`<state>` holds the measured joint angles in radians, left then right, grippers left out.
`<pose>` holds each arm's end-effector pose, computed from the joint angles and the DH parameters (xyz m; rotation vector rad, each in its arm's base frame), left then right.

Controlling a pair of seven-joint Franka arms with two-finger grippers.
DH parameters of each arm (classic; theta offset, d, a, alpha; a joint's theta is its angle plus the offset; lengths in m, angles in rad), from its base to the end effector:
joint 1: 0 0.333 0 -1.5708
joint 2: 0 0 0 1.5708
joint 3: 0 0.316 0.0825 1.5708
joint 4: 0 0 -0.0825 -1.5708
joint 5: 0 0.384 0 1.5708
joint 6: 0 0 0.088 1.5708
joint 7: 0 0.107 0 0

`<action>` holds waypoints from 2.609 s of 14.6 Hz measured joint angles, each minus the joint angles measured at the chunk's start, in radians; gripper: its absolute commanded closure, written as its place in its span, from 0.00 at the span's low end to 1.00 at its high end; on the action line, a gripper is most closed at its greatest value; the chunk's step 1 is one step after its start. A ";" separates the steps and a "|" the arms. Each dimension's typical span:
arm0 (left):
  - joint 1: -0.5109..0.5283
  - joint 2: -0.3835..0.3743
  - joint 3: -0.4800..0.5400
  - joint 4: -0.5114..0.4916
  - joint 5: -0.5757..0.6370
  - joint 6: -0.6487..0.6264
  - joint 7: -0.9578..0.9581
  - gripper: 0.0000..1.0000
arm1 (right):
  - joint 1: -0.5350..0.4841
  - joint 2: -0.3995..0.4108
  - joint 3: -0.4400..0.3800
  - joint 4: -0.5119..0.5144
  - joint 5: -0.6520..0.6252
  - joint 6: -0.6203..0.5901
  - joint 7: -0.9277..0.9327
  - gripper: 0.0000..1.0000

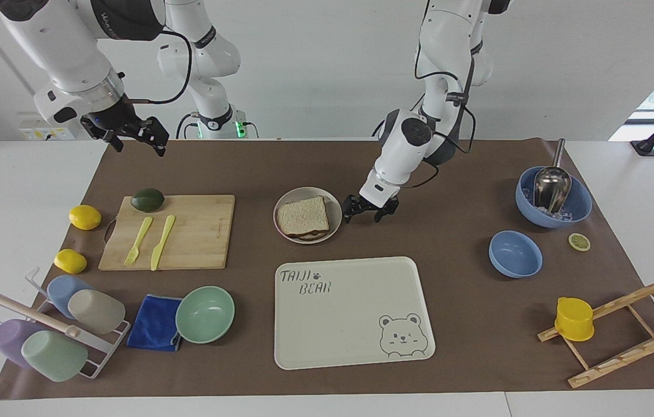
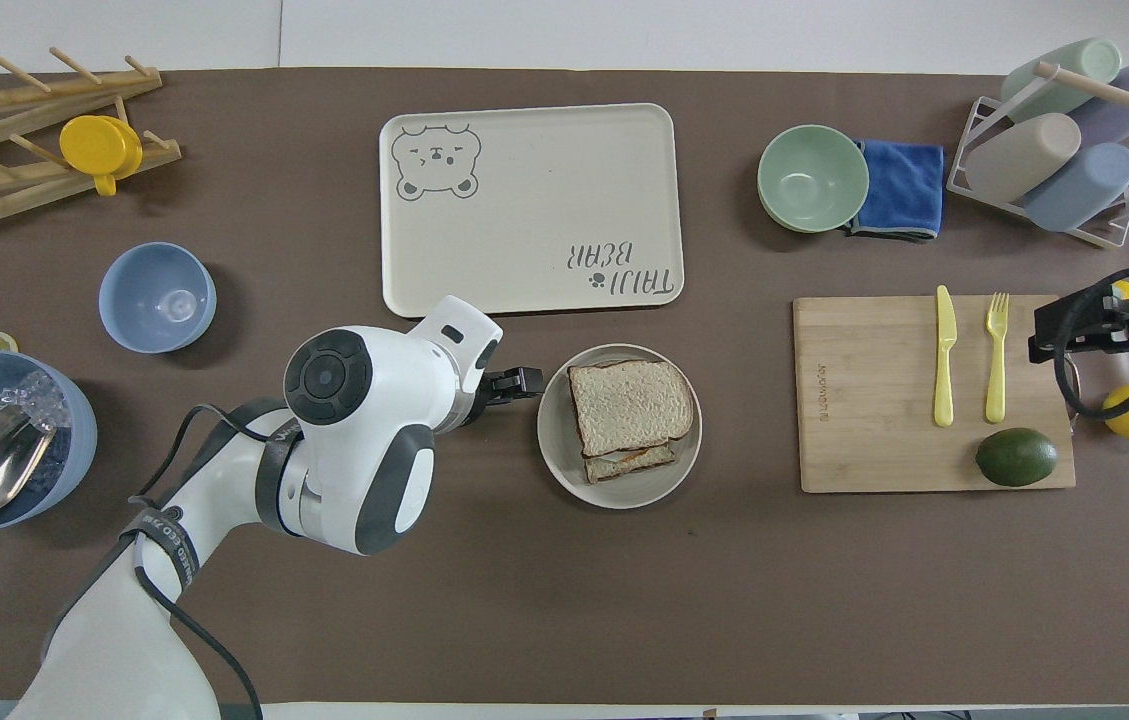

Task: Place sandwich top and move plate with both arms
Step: 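Grasp the grey plate rim with the left gripper, then slide the plate with the left gripper onto the bear tray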

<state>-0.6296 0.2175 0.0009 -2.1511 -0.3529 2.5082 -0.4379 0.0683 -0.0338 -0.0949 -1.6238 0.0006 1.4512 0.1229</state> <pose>0.4687 -0.3376 0.3124 2.8733 0.1152 0.0043 0.5295 -0.0149 0.6085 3.1224 -0.2334 -0.2179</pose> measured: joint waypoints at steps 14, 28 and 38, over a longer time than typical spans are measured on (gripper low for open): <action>-0.049 0.018 -0.002 0.014 -0.061 -0.054 -0.001 0.57 | -0.080 0.001 -0.006 0.009 0.000 -0.004 -0.091 0.00; -0.073 0.012 0.001 0.020 -0.115 -0.068 -0.012 1.00 | -0.117 0.007 -0.006 -0.001 0.000 0.061 -0.164 0.00; 0.238 0.043 0.026 0.426 -0.120 -0.416 0.015 1.00 | -0.113 0.007 0.009 -0.001 0.000 0.063 -0.164 0.00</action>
<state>-0.3916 0.2603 0.0266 -1.7251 -0.4731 2.0918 -0.4233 -0.0444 -0.0270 -0.0862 -1.6248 0.0005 1.5143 -0.0415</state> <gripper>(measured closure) 0.969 0.000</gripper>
